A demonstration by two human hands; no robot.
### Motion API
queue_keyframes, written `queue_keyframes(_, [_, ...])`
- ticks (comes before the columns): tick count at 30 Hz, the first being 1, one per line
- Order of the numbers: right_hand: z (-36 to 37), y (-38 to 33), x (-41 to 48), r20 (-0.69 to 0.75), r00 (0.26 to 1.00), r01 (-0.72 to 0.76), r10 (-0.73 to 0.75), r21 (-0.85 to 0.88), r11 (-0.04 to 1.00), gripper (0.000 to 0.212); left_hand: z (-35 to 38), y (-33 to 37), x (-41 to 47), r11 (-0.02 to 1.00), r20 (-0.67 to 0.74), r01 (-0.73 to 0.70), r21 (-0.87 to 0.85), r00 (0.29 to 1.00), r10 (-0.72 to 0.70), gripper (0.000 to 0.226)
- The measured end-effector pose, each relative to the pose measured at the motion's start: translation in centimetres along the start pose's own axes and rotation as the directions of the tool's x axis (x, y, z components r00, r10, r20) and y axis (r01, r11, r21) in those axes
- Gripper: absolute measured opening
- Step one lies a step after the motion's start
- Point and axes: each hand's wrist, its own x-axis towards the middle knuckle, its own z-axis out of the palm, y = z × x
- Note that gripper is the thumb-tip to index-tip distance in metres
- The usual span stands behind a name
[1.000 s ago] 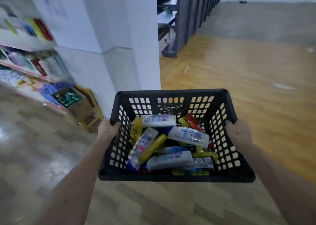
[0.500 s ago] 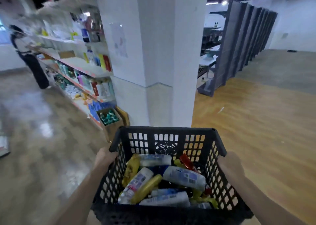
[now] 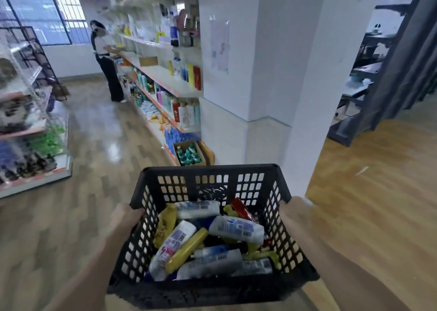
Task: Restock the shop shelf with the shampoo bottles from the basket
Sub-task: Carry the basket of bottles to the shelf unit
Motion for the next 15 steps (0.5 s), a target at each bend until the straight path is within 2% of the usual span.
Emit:
queue_keyframes(4, [3.3,-4.9,3.9,0.042,0.999,0.021,-0.024,0.057,0.998,0.023,-1.4,1.1,3.6,0.999,-0.077,0.035,-0.006,0.996,-0.035,0.017])
queue_keyframes(8, [6.2,-10.6,8.4,0.112,0.988,0.097,-0.104,0.07,0.993,0.018,-2.3,1.6,8.6,0.995,-0.092,0.096,-0.014,0.991,-0.097,0.022])
queue_keyframes(15, [11.9,-21.0,14.1,0.189,0.955,0.223,-0.231,0.06,0.973,0.025,-4.1,1.7,15.5,0.98,-0.179,0.172,-0.1,0.966,-0.188,0.021])
